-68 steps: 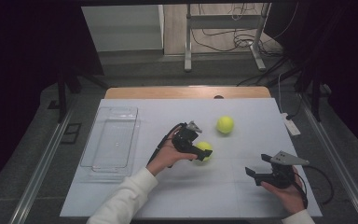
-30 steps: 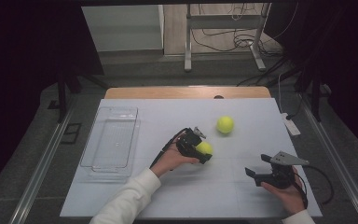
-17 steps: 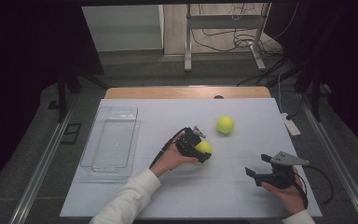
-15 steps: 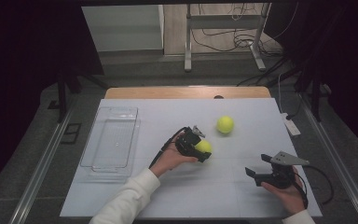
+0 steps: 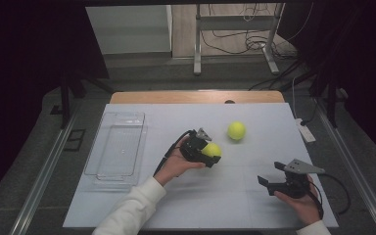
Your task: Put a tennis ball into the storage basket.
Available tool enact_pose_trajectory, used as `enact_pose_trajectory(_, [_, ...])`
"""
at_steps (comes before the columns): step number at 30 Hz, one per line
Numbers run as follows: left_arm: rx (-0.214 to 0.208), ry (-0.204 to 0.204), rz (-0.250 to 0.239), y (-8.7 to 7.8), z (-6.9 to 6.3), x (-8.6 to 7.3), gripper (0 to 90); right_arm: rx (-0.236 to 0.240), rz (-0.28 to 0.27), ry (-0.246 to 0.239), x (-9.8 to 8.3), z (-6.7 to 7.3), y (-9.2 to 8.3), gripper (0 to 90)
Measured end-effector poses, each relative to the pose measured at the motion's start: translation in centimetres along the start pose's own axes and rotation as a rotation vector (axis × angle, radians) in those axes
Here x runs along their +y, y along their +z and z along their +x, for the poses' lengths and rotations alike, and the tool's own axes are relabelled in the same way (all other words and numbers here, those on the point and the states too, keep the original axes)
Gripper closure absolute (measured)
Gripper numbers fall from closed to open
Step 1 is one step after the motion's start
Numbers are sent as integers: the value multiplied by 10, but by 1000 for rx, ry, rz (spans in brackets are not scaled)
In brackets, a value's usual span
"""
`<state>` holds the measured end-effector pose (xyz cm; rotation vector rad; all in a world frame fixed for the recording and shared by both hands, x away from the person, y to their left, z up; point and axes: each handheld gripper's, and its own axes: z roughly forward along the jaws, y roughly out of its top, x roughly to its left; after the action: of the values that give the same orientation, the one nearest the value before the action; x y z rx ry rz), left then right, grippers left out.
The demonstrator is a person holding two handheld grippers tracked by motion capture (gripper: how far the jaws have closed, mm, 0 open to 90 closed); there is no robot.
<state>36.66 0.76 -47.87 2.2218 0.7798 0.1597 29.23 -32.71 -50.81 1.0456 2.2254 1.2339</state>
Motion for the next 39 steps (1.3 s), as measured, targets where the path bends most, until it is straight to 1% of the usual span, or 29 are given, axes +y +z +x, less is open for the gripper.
enact_pose_trajectory(5, [2, 7, -17, -8, 0, 0, 266, 0, 1, -1, 0, 0, 0, 124])
enact_pose_trajectory(11, [3, 5, -45, -16, 0, 1, 266, 3, 2, -2, 0, 0, 1, 124])
enact_pose_trajectory(19, [6, 12, -68, -24, 0, 3, 266, 3, 4, -6, 0, 0, 0, 124])
enact_pose_trajectory(26, [8, 5, -94, -31, 0, 5, 266, 3, 4, -6, 0, 0, 0, 124])
enact_pose_trajectory(30, [11, 9, -108, -37, 0, 6, 266, 4, 1, -6, 0, 0, 0, 124])
enact_pose_trajectory(39, [12, -4, -146, -48, 2, 8, 266, 3, -1, -6, 0, 0, 0, 124])
